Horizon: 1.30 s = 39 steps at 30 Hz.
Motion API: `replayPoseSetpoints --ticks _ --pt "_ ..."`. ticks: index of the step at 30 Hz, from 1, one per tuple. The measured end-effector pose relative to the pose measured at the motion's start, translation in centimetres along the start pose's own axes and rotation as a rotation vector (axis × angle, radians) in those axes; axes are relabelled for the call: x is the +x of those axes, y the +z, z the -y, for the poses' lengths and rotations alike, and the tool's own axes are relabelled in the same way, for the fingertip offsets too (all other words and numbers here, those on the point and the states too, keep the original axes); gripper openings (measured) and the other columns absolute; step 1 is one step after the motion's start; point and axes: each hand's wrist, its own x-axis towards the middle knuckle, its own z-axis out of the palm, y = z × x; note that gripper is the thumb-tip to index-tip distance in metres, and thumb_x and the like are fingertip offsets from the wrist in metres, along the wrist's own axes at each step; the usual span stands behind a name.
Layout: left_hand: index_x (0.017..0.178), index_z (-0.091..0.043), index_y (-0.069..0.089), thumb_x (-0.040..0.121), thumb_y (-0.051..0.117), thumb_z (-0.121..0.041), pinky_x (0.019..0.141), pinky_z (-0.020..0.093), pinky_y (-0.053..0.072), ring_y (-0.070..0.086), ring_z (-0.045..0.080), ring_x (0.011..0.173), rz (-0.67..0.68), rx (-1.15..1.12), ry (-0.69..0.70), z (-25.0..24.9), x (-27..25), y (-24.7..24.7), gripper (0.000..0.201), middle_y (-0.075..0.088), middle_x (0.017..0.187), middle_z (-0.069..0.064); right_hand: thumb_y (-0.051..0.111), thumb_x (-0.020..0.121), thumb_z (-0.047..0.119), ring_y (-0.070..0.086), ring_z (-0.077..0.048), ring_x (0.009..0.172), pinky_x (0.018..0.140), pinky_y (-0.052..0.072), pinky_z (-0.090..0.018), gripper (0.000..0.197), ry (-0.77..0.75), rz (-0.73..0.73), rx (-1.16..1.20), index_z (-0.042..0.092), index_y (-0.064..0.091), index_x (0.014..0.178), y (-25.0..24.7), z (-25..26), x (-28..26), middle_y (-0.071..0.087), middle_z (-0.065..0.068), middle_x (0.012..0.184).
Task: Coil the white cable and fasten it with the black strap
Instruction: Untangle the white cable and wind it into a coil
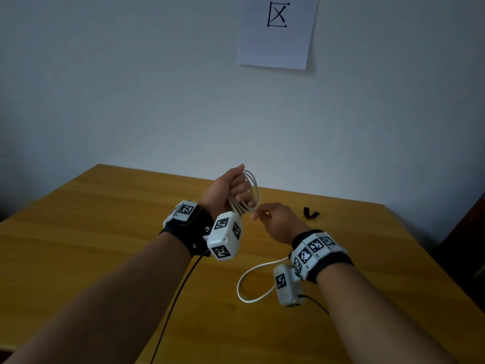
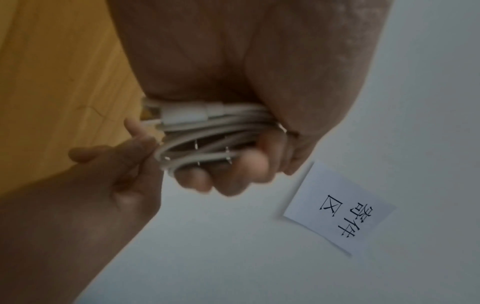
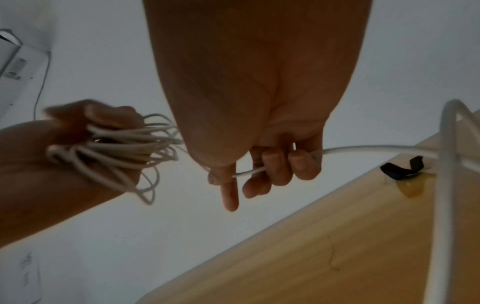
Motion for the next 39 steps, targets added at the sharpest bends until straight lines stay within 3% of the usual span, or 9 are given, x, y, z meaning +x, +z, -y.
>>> replayPoseSetpoints --ticks 4,8,16,22,26,28,31,34,39 --pt "0.095 -0.013 0.066 0.103 0.04 -0.033 0.085 0.038 0.051 0.072 0.026 0.085 -0.14 0.042 0.112 0.4 0.0 0.9 0.033 0.074 0.086 0.003 0.045 0.109 0.031 0.05 0.002 0.064 0.067 0.039 -0.026 0.027 -0.076 0.035 0.015 0.021 0.07 0.107 0.2 1.3 -0.2 0.052 0.019 0.07" --pt "0.133 -0.023 0.057 0.101 0.047 -0.037 0.105 0.039 0.045 0.063 0.025 0.119 -0.25 0.194 0.175 0.9 0.3 0.5 0.037 0.063 0.134 0.008 0.045 0.107 0.039 0.059 -0.014 0.077 0.078 0.043 -0.029 0.036 -0.038 0.102 -0.029 0.021 0.062 0.133 0.0 2.2 -0.4 0.064 0.0 0.086" --pt "0.152 -0.024 0.033 0.104 0.037 -0.041 0.107 0.033 0.04 0.058 0.021 0.125 -0.403 0.824 0.291 1.4 0.9 -0.8 0.051 0.057 0.139 0.014 0.056 0.104 0.025 0.067 -0.02 0.083 0.068 0.048 -0.03 0.032 -0.032 0.179 -0.047 0.025 0.063 0.135 0.1 2.4 -0.8 0.071 -0.009 0.101" --pt "0.154 -0.037 0.017 0.102 0.027 -0.05 0.083 0.04 0.055 0.07 0.022 0.089 -0.408 1.57 0.156 2.0 0.6 -1.9 0.054 0.074 0.101 0.011 0.075 0.092 0.024 0.06 -0.009 0.076 0.064 0.045 -0.025 0.034 -0.053 0.183 -0.082 0.021 0.069 0.125 -0.2 3.2 -0.5 0.066 0.002 0.097" --pt "0.153 -0.038 0.023 0.103 0.022 -0.05 0.082 0.038 0.049 0.064 0.029 0.101 -0.349 2.038 0.082 1.7 -0.5 -1.1 0.052 0.069 0.11 0.012 0.082 0.081 0.012 0.068 -0.013 0.08 0.075 0.058 -0.038 0.041 -0.01 0.215 -0.199 0.025 0.068 0.118 -0.2 3.1 -0.5 0.069 0.007 0.086" --pt "0.142 -0.027 0.048 0.103 0.021 -0.051 0.082 0.037 0.05 0.065 0.027 0.096 -0.343 2.117 0.03 1.2 -0.9 -1.4 0.053 0.071 0.104 0.01 0.082 0.082 0.017 0.069 -0.014 0.087 0.082 0.06 -0.04 0.041 0.006 0.203 -0.256 0.027 0.068 0.12 -0.3 2.6 -0.7 0.071 0.008 0.093" --pt "0.081 -0.016 0.061 0.103 0.019 -0.052 0.077 0.036 0.05 0.06 0.024 0.08 -0.351 2.239 -0.06 1.1 -1.3 -2.3 0.059 0.069 0.091 0.009 0.077 0.084 0.053 0.066 -0.014 0.089 0.077 0.056 -0.035 0.041 0.02 0.154 -0.271 0.028 0.071 0.116 -0.8 2.0 -1.0 0.067 0.008 0.096" --pt "0.08 -0.014 0.062 0.102 0.02 -0.053 0.079 0.037 0.052 0.064 0.022 0.084 -0.376 2.28 -0.163 1.1 -1.4 -3.4 0.062 0.067 0.087 0.004 0.06 0.086 0.073 0.058 -0.014 0.07 0.06 0.043 -0.03 0.061 0.029 0.122 -0.177 0.014 0.075 0.092 -0.9 1.2 -1.0 0.059 0.005 0.077" --pt "0.074 -0.011 0.057 0.099 0.028 -0.058 0.066 0.033 0.05 0.063 0.02 0.075 -0.415 2.218 -0.361 0.7 -2.2 -5.1 0.061 0.063 0.077 0.003 0.043 0.105 0.053 0.033 -0.013 0.044 0.048 0.031 -0.026 0.058 0.07 0.038 -0.118 0.008 0.062 0.073 -1.3 -0.3 -1.3 0.046 0.001 0.056"
